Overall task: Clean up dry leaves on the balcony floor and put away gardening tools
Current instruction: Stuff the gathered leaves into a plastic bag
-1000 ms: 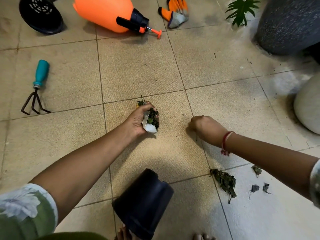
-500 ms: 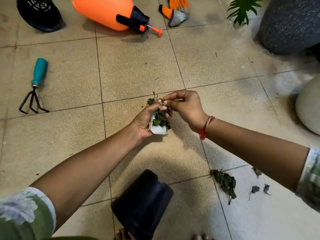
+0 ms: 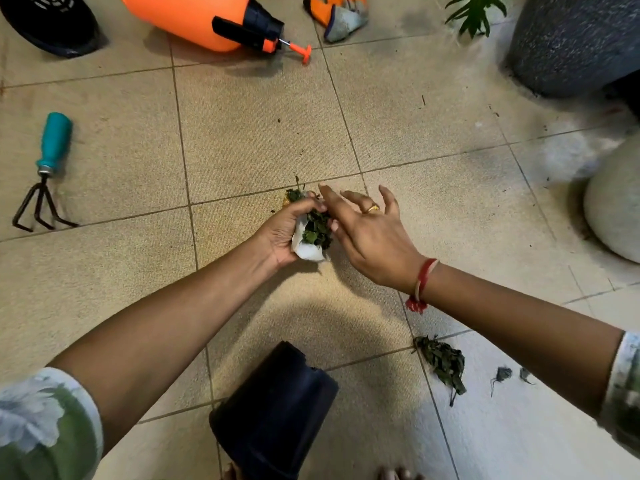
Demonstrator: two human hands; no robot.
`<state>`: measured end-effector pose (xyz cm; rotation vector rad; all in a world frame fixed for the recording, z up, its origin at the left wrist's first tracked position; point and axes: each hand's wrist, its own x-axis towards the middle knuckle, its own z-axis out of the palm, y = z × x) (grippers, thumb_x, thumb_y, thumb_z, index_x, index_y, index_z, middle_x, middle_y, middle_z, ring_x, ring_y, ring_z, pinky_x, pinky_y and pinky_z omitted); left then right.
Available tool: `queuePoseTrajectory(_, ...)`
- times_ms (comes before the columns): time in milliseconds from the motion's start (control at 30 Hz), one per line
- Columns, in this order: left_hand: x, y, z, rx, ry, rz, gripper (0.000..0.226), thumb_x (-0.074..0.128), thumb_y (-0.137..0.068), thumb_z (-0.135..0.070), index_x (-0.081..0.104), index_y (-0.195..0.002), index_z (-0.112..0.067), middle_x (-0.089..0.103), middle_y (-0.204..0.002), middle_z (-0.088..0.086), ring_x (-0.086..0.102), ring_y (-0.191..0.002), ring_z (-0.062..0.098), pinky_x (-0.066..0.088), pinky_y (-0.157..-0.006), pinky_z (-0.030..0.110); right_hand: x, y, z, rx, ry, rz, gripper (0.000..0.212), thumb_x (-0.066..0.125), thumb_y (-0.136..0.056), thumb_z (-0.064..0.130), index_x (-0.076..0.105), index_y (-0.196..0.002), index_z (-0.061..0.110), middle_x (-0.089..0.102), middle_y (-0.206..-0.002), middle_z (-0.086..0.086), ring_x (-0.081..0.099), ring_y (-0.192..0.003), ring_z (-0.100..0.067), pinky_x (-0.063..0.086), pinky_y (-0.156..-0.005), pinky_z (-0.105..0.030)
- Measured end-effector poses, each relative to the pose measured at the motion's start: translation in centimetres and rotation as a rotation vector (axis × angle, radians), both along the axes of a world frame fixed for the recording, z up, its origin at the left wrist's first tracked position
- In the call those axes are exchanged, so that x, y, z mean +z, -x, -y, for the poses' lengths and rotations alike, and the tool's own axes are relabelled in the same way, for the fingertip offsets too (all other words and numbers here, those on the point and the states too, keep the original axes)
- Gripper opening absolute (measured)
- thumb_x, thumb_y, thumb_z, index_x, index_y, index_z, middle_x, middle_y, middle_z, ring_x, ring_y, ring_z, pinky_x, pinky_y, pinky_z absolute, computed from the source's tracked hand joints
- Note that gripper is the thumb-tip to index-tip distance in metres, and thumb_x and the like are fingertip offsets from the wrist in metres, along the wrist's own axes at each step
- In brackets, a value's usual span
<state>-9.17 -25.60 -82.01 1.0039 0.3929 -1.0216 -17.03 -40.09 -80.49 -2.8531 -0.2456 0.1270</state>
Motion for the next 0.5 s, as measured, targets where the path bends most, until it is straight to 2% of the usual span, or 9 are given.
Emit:
queuePoseTrajectory(33, -0.3, 0.2, 0.0, -0.024, -0.024, 0.011, 0.021, 0.055, -0.081, -0.009, 0.065, -0.063, -0.013, 0.060, -0.069, 0.004, 0.057, -0.065, 0.017, 0.043, -0.070, 0.033, -0.2, 0.2, 0.3, 0.016, -0.029, -0.056, 0.056, 0.023, -0.101, 0.034, 0.002, -0.151, 0.022, 0.063, -0.125, -0.001, 0.024, -0.142, -0.018, -0.006, -0.115, -0.050)
queuePoseTrajectory(67, -0.6, 0.3, 0.0, -0.036, -0.025, 0.016, 0.031, 0.053, -0.085, -0.010, 0.067, -0.057, -0.014, 0.061, -0.067, 0.003, 0.057, -0.061, 0.016, 0.043, -0.069, 0.032, -0.5, 0.3, 0.5, 0.006, -0.187, -0.129, 0.058, 0.025, -0.100, 0.033, -0.002, -0.151, 0.023, 0.055, -0.135, -0.001, 0.020, -0.143, -0.014, -0.006, -0.116, -0.051)
queuePoseTrajectory(100, -0.5, 0.6, 0.1, -0.043, -0.021, 0.013, 0.035, 0.053, -0.086, -0.010, 0.069, -0.055, -0.015, 0.062, -0.068, 0.002, 0.058, -0.058, 0.014, 0.043, -0.067, 0.030, -0.4, 0.4, 0.5, -0.046, -0.466, -0.211, 0.059, 0.028, -0.101, 0.029, -0.003, -0.150, 0.024, 0.047, -0.142, 0.000, 0.022, -0.141, -0.006, 0.001, -0.119, -0.046)
queuePoseTrajectory(167, -0.4, 0.8, 0.2, -0.030, -0.030, 0.006, 0.029, 0.055, -0.087, -0.012, 0.068, -0.061, -0.015, 0.062, -0.070, 0.002, 0.057, -0.055, 0.012, 0.042, -0.065, 0.027, 0.0, 0.9, 0.4, -0.207, -0.994, -0.331, 0.059, 0.036, -0.101, 0.015, 0.005, -0.150, 0.023, 0.038, -0.148, -0.004, 0.034, -0.128, 0.012, 0.024, -0.113, -0.020)
queuePoseTrajectory(200, -0.4, 0.9, 0.2, -0.027, -0.045, -0.001, 0.025, 0.056, -0.087, -0.014, 0.066, -0.064, -0.014, 0.062, -0.069, 0.002, 0.056, -0.055, 0.012, 0.042, -0.064, 0.026, 0.2, 1.4, 0.4, -0.268, -1.124, -0.332, 0.060, 0.041, -0.099, 0.010, 0.010, -0.150, 0.022, 0.035, -0.149, -0.007, 0.038, -0.125, 0.013, 0.030, -0.108, -0.015)
queuePoseTrajectory(233, -0.3, 0.7, -0.1, -0.020, -0.059, -0.016, 0.022, 0.059, -0.085, -0.016, 0.065, -0.064, -0.015, 0.061, -0.068, 0.002, 0.055, -0.054, 0.013, 0.042, -0.063, 0.025, 0.4, 1.8, 0.4, -0.304, -1.158, -0.301, 0.060, 0.045, -0.097, 0.011, 0.017, -0.148, 0.021, 0.035, -0.149, -0.008, 0.039, -0.128, 0.006, 0.033, -0.108, -0.018)
queuePoseTrajectory(300, -0.4, 0.8, -0.2, -0.008, -0.047, -0.091, 0.011, 0.069, -0.071, -0.019, 0.063, -0.061, -0.016, 0.059, -0.066, 0.000, 0.054, -0.050, 0.012, 0.042, -0.060, 0.023, 0.4, 3.6, 2.0, -0.363, -1.019, -0.167, 0.057, 0.051, -0.093, 0.021, 0.028, -0.145, 0.018, 0.038, -0.148, -0.005, 0.036, -0.135, -0.007, 0.033, -0.112, -0.033)
queuePoseTrajectory(400, -0.9, 0.0, -1.8, -0.028, 0.080, -0.200, 0.031, 0.085, -0.041, -0.019, 0.058, -0.055, -0.020, 0.054, -0.057, -0.005, 0.049, -0.045, 0.008, 0.042, -0.051, 0.017, -0.5, 6.8, 5.8, -0.379, -0.610, 0.042, 0.058, 0.047, -0.092, 0.042, 0.032, -0.144, 0.019, 0.033, -0.150, -0.004, 0.032, -0.137, -0.017, 0.032, -0.111, -0.044)
queuePoseTrajectory(500, -1.2, 0.3, -1.5, -0.066, 0.094, -0.223, 0.025, 0.078, -0.045, -0.022, 0.053, -0.047, -0.020, 0.047, -0.050, -0.007, 0.044, -0.041, 0.006, 0.038, -0.044, 0.013, -1.5, 13.1, 11.1, -0.626, -0.377, 0.067, 0.067, 0.041, -0.087, 0.058, 0.029, -0.146, 0.028, 0.016, -0.156, 0.001, 0.021, -0.140, -0.021, 0.027, -0.109, -0.043)
